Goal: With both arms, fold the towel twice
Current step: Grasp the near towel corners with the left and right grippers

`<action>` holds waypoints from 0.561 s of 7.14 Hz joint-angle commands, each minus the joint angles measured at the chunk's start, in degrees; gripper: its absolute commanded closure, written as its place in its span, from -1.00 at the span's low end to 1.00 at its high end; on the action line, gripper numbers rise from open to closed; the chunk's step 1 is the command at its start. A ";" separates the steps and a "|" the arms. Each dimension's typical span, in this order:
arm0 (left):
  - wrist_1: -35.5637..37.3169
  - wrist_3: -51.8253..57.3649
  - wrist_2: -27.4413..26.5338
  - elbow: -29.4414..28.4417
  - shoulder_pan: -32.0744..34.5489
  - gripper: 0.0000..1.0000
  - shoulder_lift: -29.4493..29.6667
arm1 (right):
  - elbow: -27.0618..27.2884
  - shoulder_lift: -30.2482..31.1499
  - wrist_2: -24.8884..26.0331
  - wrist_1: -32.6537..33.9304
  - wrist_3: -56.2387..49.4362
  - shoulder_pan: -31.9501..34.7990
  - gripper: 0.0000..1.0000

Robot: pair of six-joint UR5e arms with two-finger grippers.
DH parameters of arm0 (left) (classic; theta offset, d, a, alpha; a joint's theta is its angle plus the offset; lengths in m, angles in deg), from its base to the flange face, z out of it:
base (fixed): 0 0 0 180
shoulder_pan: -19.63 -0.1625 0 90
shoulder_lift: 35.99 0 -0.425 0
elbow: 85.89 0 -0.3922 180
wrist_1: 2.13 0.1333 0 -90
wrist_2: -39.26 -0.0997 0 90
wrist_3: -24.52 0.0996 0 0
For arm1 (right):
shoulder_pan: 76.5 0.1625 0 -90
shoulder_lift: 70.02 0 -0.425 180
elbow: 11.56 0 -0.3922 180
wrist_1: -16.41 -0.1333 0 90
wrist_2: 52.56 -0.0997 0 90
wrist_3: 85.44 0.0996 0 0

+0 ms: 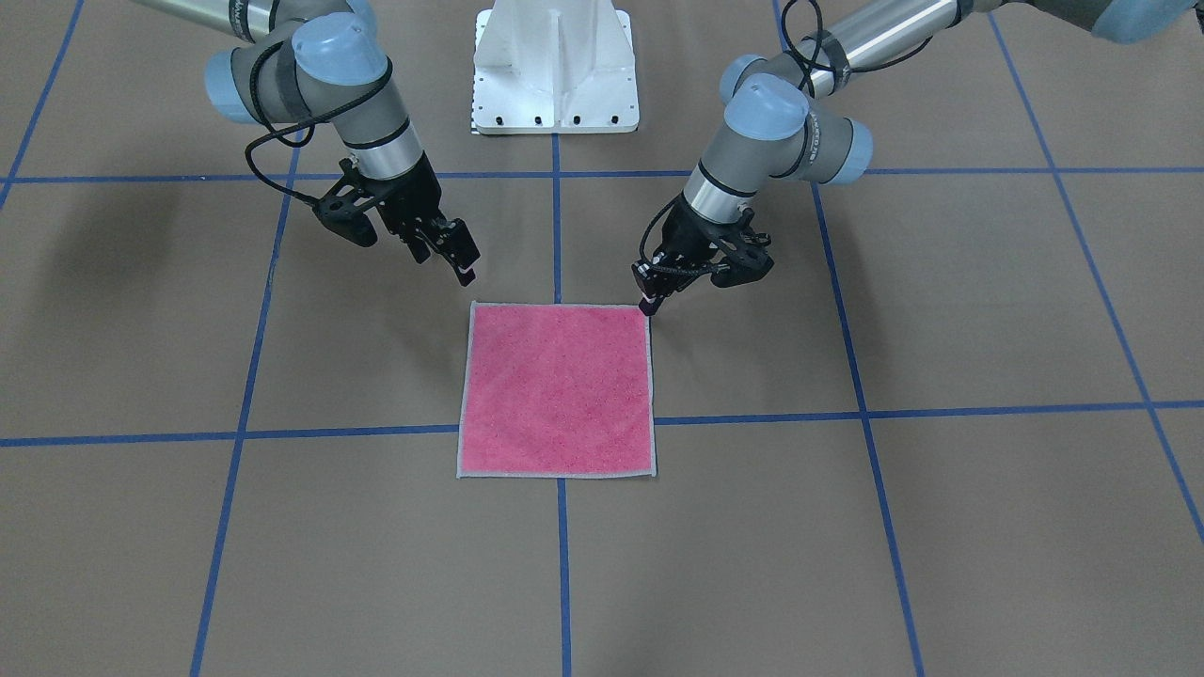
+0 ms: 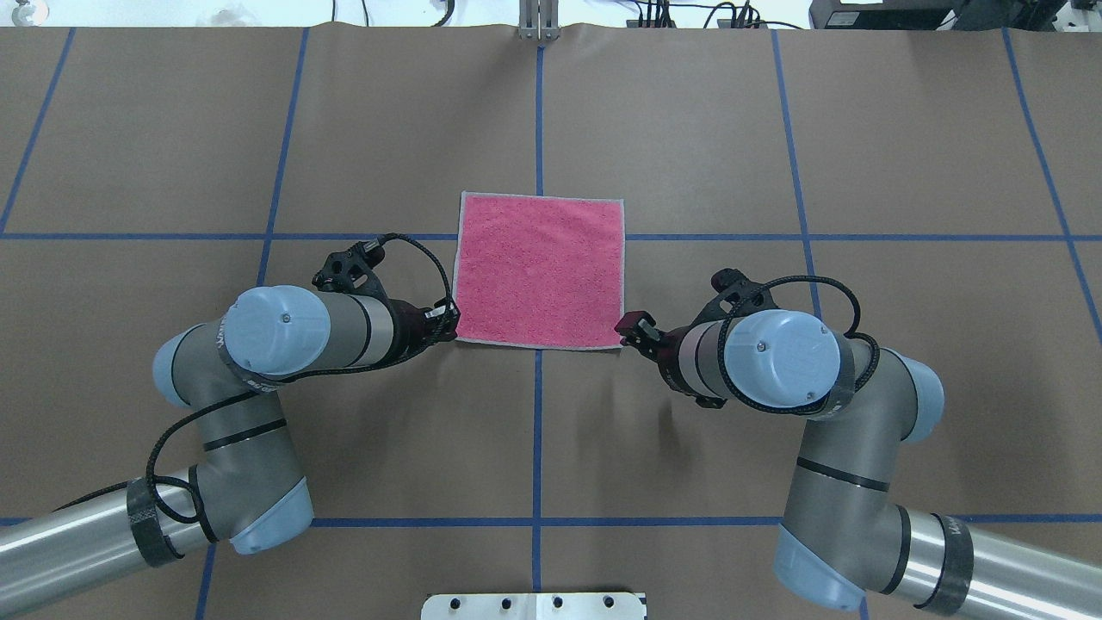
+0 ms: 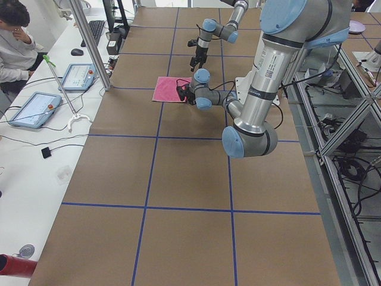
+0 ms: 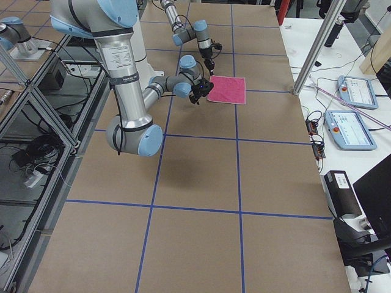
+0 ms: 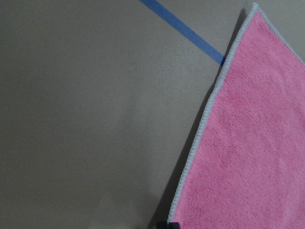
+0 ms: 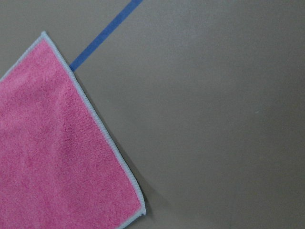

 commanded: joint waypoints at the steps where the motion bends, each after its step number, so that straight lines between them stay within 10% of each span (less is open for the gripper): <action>1: -0.01 0.00 -0.01 0.09 -0.02 1.00 0.00 | -2.34 -1.63 0.98 0.02 2.45 -0.58 -0.35; 4: -0.01 0.09 -0.01 0.09 0.07 1.00 0.00 | -4.55 -3.75 1.06 -0.07 3.59 -0.58 -0.17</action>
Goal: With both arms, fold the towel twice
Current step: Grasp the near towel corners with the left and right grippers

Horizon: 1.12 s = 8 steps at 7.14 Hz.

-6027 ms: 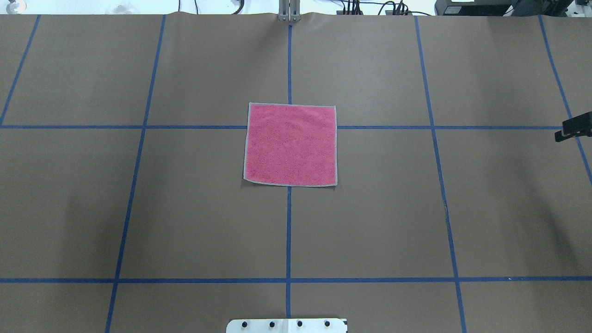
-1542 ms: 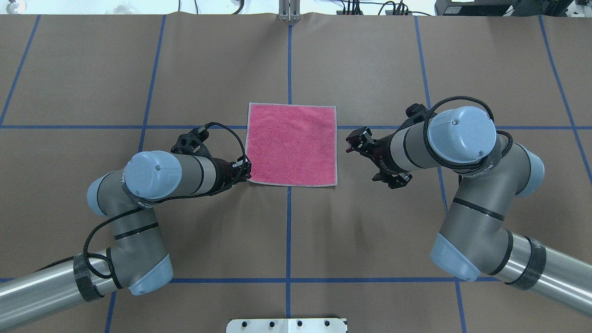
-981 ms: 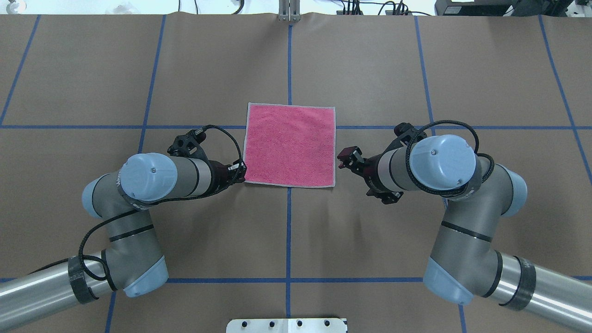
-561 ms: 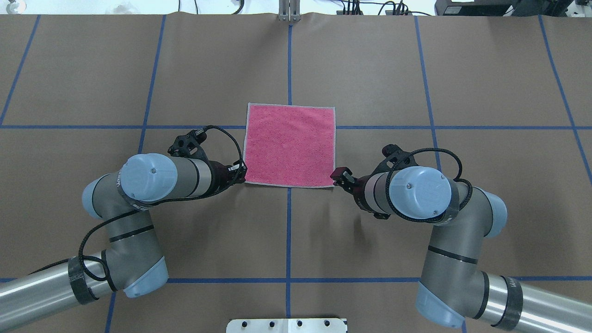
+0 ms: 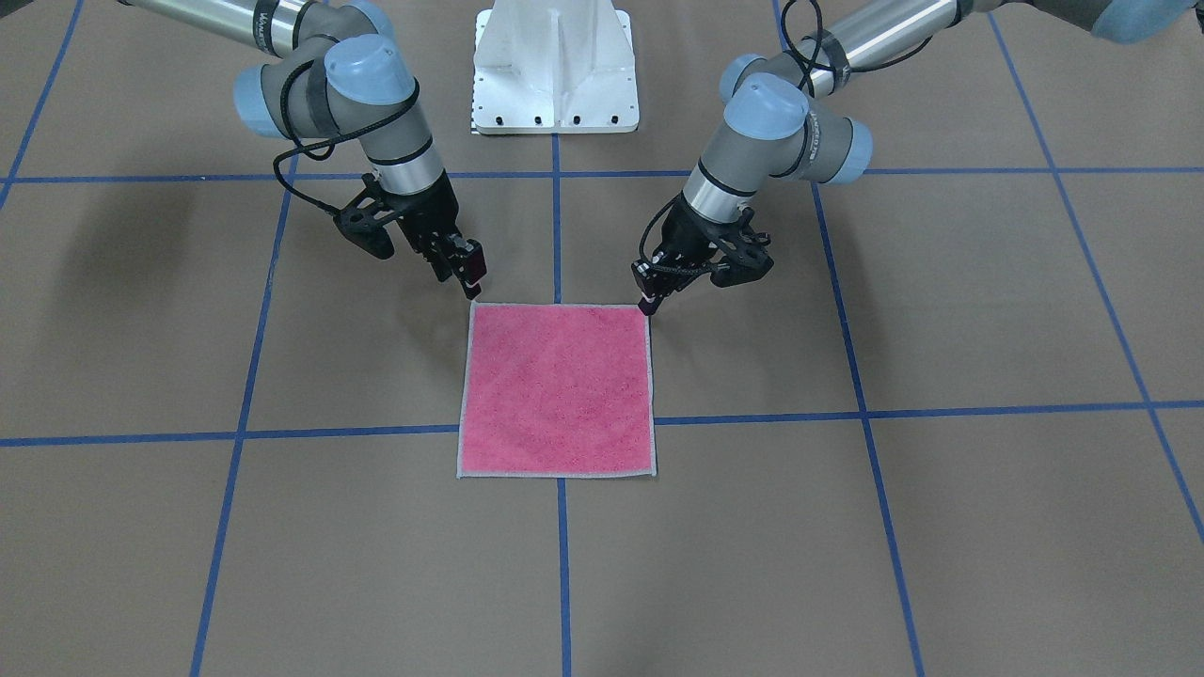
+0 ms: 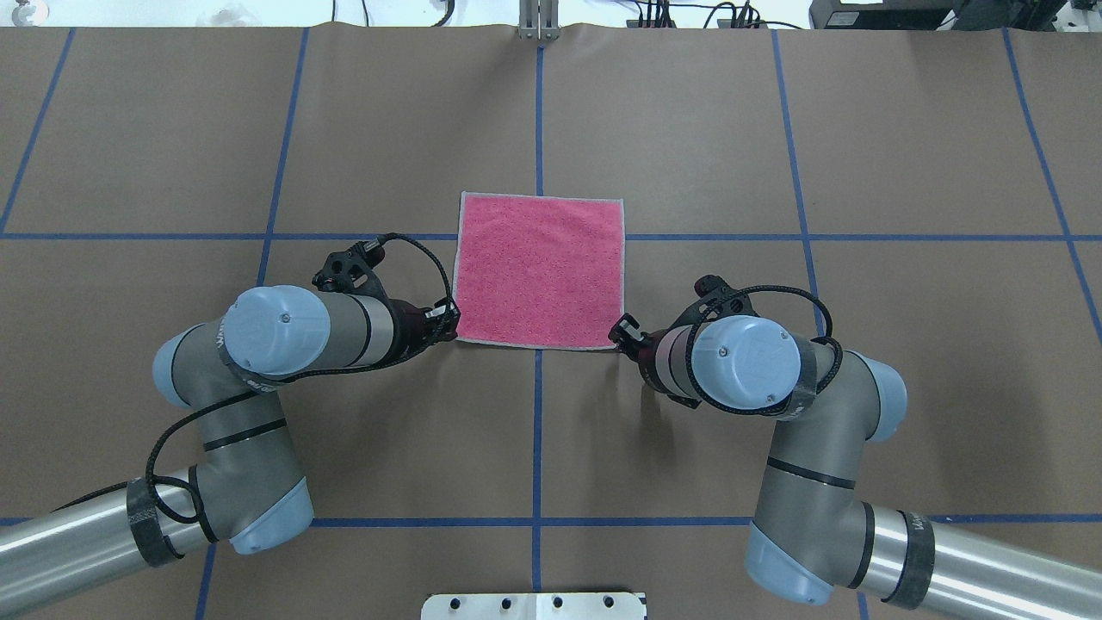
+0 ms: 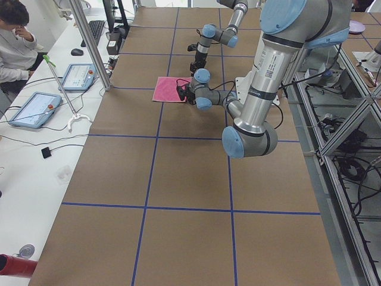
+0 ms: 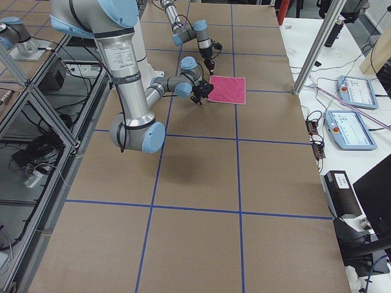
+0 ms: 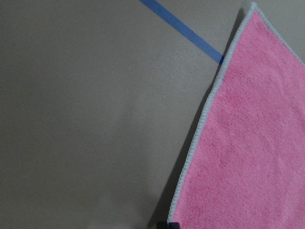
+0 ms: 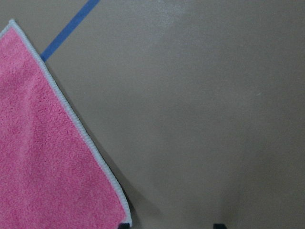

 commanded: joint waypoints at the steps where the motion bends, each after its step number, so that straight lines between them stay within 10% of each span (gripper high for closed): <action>1: 0.00 -0.02 0.00 0.01 0.04 1.00 0.00 | -0.54 -1.25 0.11 0.02 1.97 -0.02 -0.06; 8: 0.00 0.07 0.00 0.01 0.04 1.00 -0.09 | -1.95 -1.78 1.26 -0.07 1.81 0.07 0.04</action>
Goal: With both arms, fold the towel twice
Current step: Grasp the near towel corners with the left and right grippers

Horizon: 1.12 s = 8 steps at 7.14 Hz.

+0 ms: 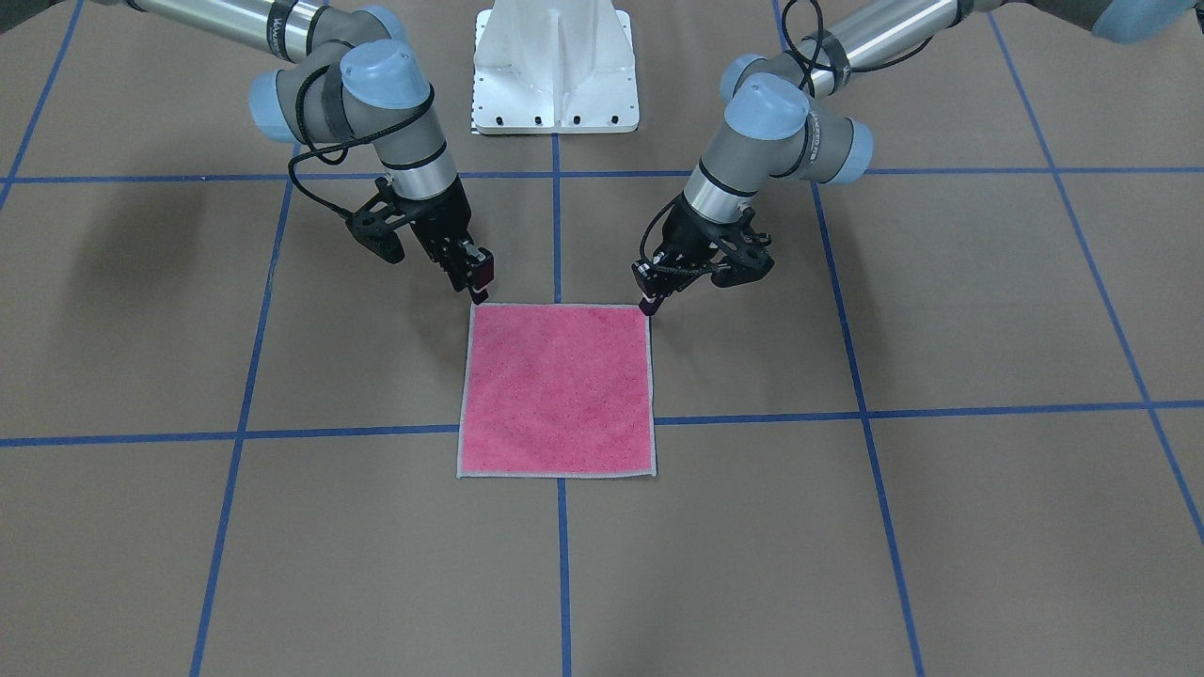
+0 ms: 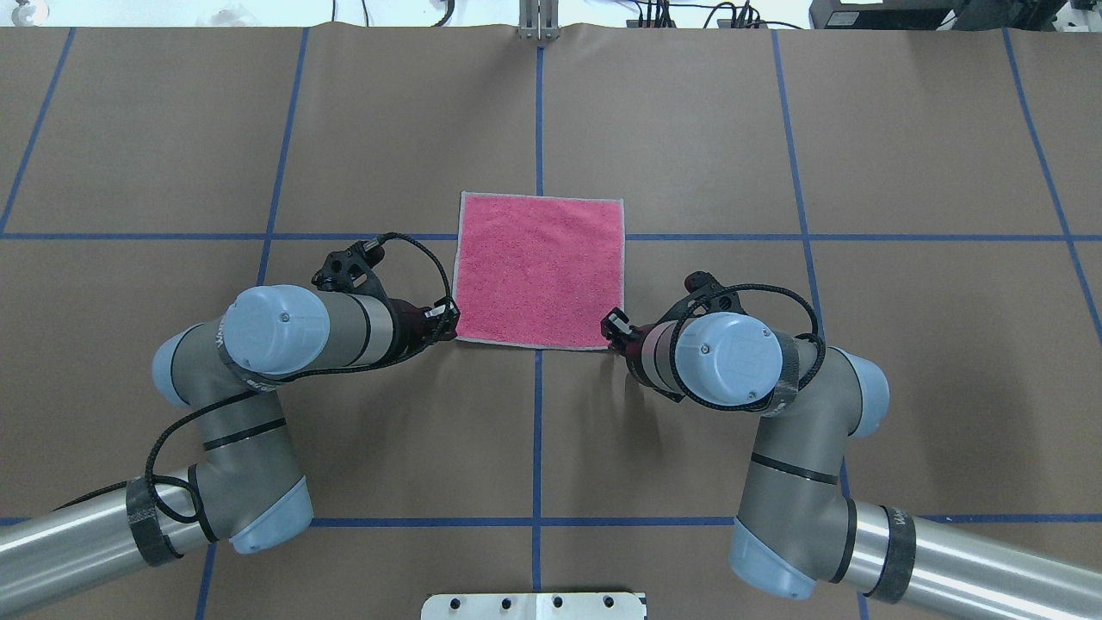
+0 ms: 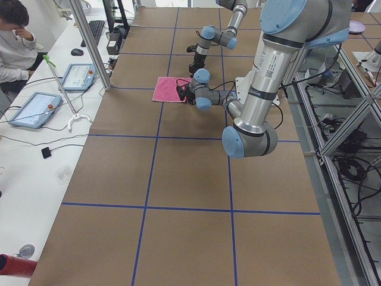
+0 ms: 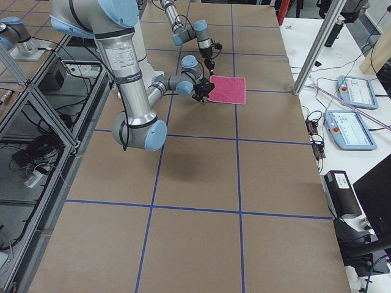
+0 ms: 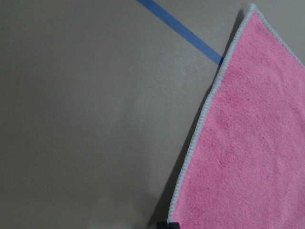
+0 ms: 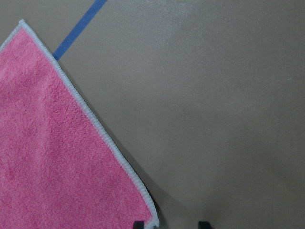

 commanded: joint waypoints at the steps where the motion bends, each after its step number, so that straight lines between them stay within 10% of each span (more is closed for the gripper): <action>1: 0.00 0.01 -0.02 0.00 0.00 1.00 -0.05 | -0.48 -0.16 0.09 0.00 -0.17 0.08 0.05; 8: 0.00 0.01 -0.02 0.00 0.00 1.00 -0.05 | -1.36 -1.30 0.09 0.00 -0.17 0.43 0.29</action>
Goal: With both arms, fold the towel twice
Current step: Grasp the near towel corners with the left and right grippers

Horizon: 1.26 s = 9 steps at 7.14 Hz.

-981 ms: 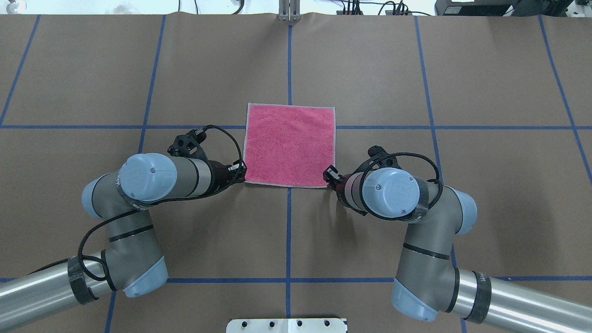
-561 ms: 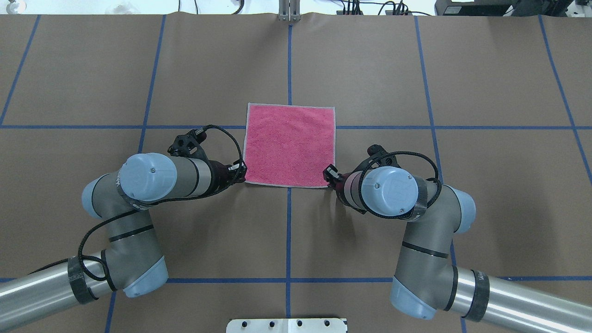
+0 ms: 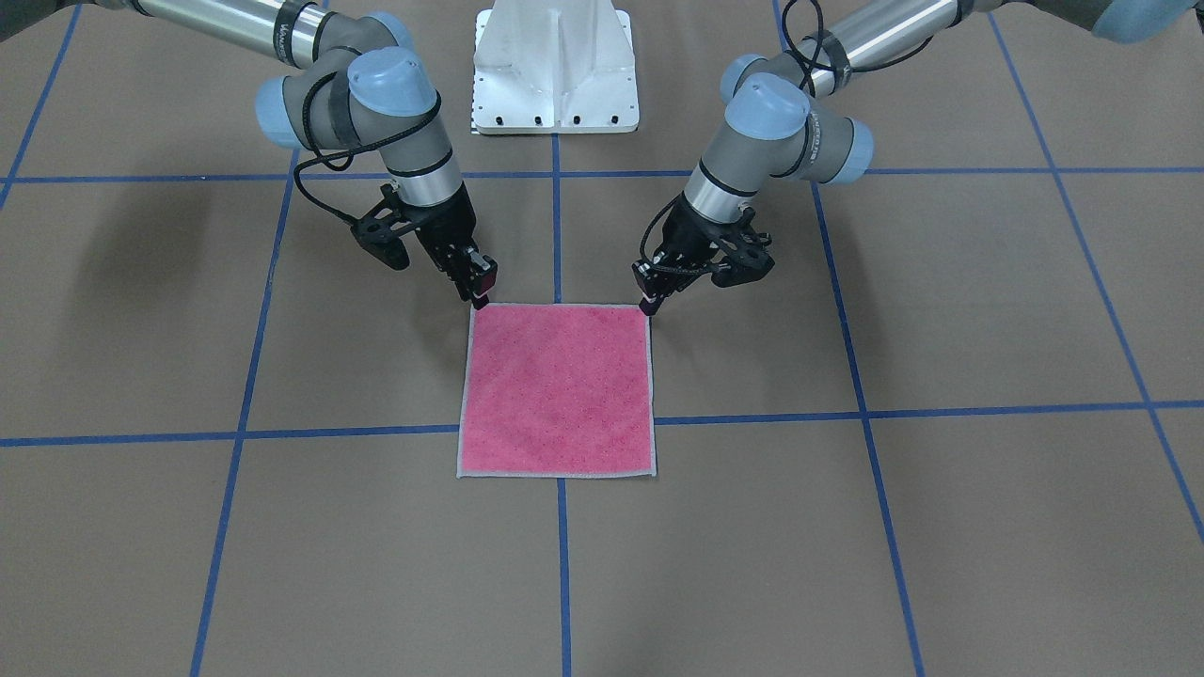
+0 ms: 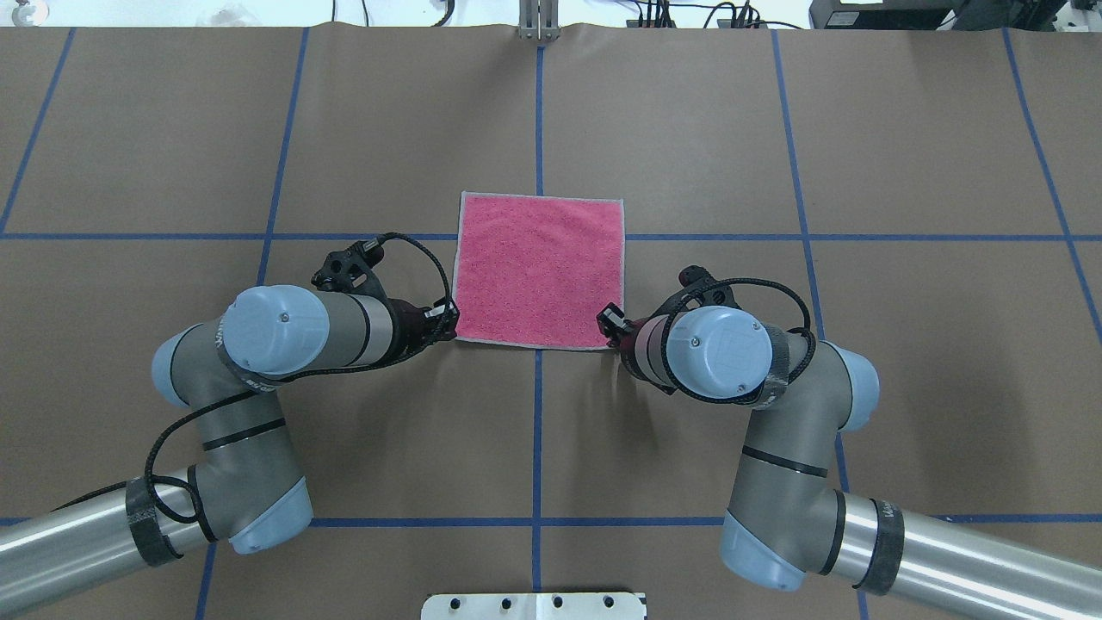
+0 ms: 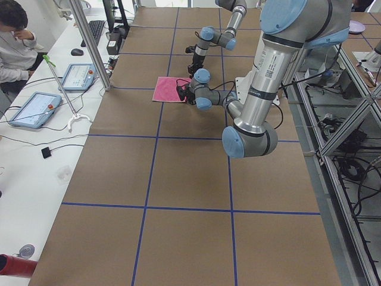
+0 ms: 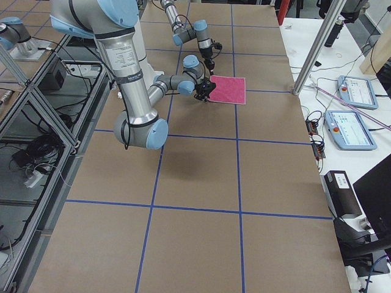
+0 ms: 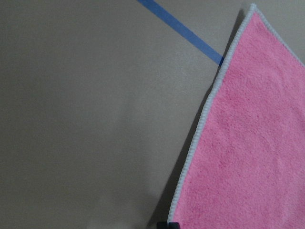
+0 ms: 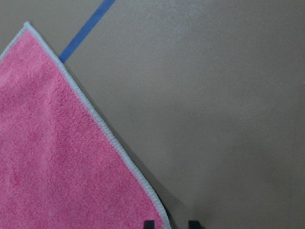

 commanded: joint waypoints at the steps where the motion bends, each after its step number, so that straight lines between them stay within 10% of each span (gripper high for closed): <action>1: 0.00 0.00 -0.01 0.04 0.00 1.00 0.00 | -0.14 -0.06 0.00 0.00 -0.24 0.10 0.29; 2: 0.00 0.00 -0.01 -0.04 0.00 1.00 0.00 | -0.23 -0.06 0.00 -0.09 -0.24 0.02 0.30; 4: 0.00 0.00 -0.01 0.04 0.00 1.00 0.00 | -0.32 -0.06 0.00 -0.44 -0.15 0.19 0.97; 9: 0.09 0.00 1.73 1.62 0.09 1.00 -0.09 | 1.69 -0.06 -0.26 -0.62 -0.15 1.68 1.00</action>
